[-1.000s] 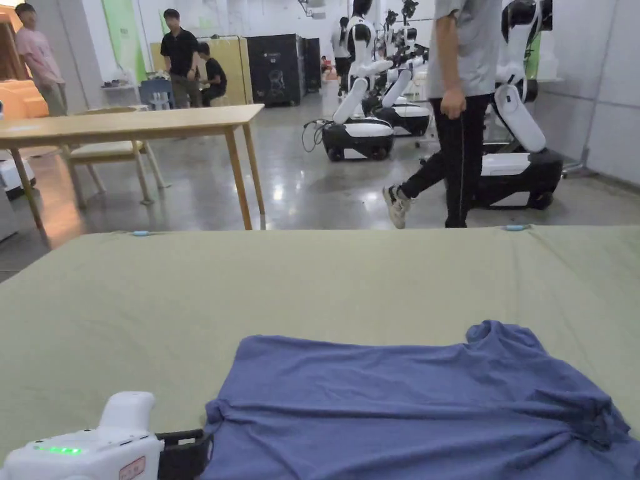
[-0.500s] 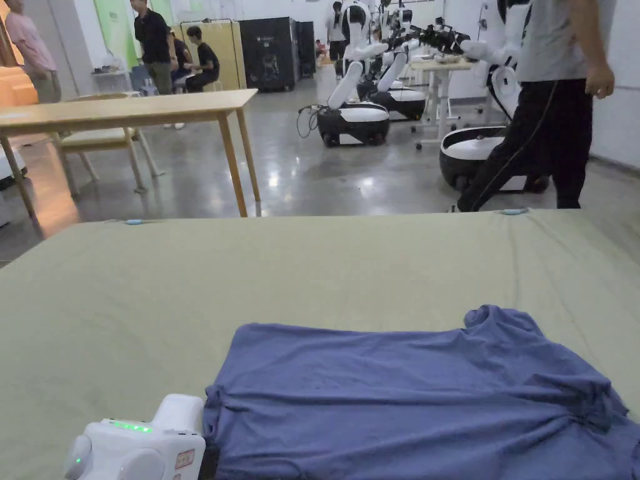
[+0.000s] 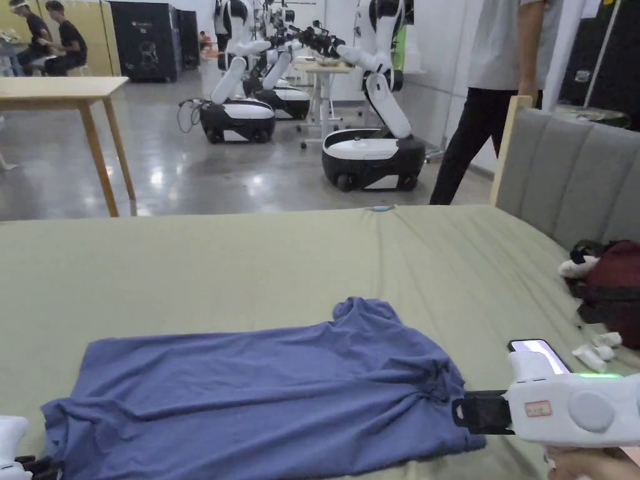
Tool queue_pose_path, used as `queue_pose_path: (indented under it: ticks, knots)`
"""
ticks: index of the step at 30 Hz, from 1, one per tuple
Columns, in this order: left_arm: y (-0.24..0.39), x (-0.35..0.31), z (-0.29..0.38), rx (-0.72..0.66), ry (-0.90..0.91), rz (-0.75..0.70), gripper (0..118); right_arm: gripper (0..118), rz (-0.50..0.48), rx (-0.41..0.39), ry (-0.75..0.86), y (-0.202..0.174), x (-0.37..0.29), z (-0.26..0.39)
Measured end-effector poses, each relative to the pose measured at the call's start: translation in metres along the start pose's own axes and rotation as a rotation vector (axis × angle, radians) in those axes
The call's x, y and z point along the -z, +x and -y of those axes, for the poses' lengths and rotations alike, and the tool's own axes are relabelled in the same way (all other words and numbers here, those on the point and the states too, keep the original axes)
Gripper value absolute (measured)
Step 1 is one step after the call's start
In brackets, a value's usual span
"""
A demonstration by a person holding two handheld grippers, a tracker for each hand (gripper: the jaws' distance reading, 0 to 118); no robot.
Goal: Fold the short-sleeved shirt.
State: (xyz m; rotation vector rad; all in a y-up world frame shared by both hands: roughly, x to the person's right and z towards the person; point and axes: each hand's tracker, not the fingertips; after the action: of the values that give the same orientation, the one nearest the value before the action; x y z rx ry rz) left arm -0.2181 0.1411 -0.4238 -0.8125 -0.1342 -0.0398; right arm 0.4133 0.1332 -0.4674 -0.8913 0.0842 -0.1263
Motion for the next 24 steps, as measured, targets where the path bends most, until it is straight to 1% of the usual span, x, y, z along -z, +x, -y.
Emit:
queue_pose_path:
  ticks: [1,2,3,4,5,7,8,9,10,12,13,14,16,18,22,24]
  knots:
    - [-0.001,0.000,0.000,-0.005,-0.004,-0.002,6,97,0.043,-0.023,-0.010,-0.001,0.008,-0.002]
    - [-0.001,0.001,0.000,-0.009,-0.005,-0.003,6,93,0.081,-0.052,-0.017,-0.003,0.015,-0.002]
    - [-0.002,0.001,0.000,-0.009,-0.006,-0.003,6,88,0.093,-0.080,-0.030,-0.006,0.021,-0.003]
    - [-0.003,0.003,-0.001,-0.009,-0.009,-0.002,6,86,0.077,-0.106,-0.053,-0.009,0.027,-0.003]
    - [-0.003,0.003,-0.001,-0.010,-0.010,-0.005,6,86,0.055,-0.113,-0.085,-0.013,0.033,-0.003]
    - [-0.003,0.004,-0.001,-0.012,-0.014,-0.005,6,66,0.027,-0.123,-0.141,-0.026,0.040,0.002]
    - [-0.002,0.004,0.000,-0.013,-0.015,-0.004,6,64,0.103,-0.177,-0.118,-0.035,0.041,0.004]
    - [-0.002,0.005,0.001,-0.014,-0.016,-0.002,6,61,0.114,-0.207,-0.116,-0.038,0.039,0.004]
    - [-0.002,0.006,0.002,-0.013,-0.017,-0.002,6,52,0.083,-0.186,-0.119,-0.039,0.036,0.002]
    - [-0.002,0.006,0.005,-0.011,-0.023,-0.004,6,6,0.048,-0.160,-0.130,-0.040,0.033,0.002]
    - [-0.001,0.006,0.007,-0.008,-0.023,-0.007,6,6,0.046,-0.180,-0.135,-0.041,0.033,0.004]
    - [-0.002,0.005,0.008,-0.009,-0.021,-0.004,6,5,0.041,-0.228,-0.166,-0.043,0.030,0.003]
    - [-0.005,-0.002,0.009,-0.014,-0.015,0.027,6,5,0.043,-0.201,-0.148,-0.040,0.025,0.002]
    - [-0.006,-0.015,0.011,-0.007,0.009,0.028,6,5,0.010,-0.150,-0.122,-0.033,0.009,0.001]
    - [-0.018,-0.059,0.025,0.002,0.058,0.085,6,5,-0.030,-0.147,-0.068,-0.023,-0.039,0.007]
    - [-0.014,-0.084,0.028,0.008,0.085,0.081,6,5,-0.023,-0.160,-0.055,-0.020,-0.064,0.017]
